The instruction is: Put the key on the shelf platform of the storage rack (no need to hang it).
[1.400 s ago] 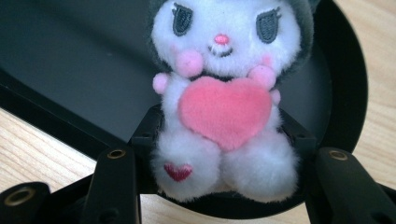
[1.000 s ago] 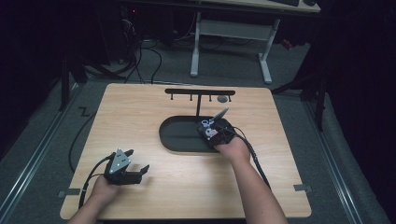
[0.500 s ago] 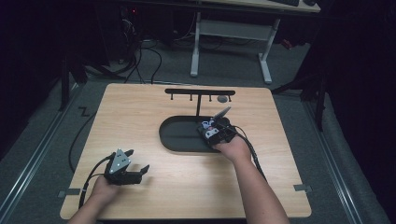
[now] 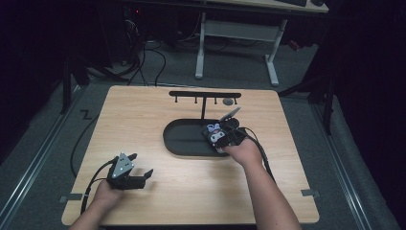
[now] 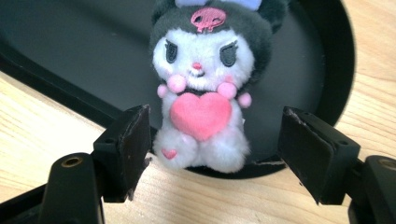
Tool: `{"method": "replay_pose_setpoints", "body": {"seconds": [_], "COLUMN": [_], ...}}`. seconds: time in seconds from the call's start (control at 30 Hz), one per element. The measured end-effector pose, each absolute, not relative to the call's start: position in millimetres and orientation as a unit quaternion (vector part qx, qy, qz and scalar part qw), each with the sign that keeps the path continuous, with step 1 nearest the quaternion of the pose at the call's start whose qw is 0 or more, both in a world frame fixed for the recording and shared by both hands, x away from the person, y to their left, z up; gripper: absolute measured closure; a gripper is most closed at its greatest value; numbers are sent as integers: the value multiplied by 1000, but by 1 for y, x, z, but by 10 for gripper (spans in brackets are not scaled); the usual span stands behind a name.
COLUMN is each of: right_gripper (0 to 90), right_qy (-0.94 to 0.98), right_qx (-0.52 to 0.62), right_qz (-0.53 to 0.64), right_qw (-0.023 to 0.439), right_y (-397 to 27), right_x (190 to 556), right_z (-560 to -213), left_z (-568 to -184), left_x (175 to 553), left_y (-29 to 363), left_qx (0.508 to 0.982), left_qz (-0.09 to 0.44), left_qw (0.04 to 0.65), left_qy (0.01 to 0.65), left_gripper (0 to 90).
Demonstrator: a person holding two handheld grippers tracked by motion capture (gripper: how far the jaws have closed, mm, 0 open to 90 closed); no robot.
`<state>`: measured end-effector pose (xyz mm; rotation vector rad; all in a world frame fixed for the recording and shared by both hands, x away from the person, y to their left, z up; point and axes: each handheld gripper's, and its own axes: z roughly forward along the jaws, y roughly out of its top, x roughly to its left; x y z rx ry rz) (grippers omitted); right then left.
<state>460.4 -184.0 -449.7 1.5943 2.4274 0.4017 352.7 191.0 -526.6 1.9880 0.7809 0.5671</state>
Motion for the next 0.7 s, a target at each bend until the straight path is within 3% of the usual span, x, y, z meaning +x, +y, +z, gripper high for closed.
{"method": "replay_pose_setpoints", "body": {"seconds": [0.7], "right_gripper": [325], "right_qy": [813], "right_qx": [543], "right_qz": [169], "right_qw": [127], "right_y": [-214], "right_x": [417], "right_z": [-429], "left_z": [-527], "left_x": [354], "left_y": [188], "left_qx": [809], "left_qz": [232], "left_qw": [442], "left_qy": [312], "left_gripper": [154]}}
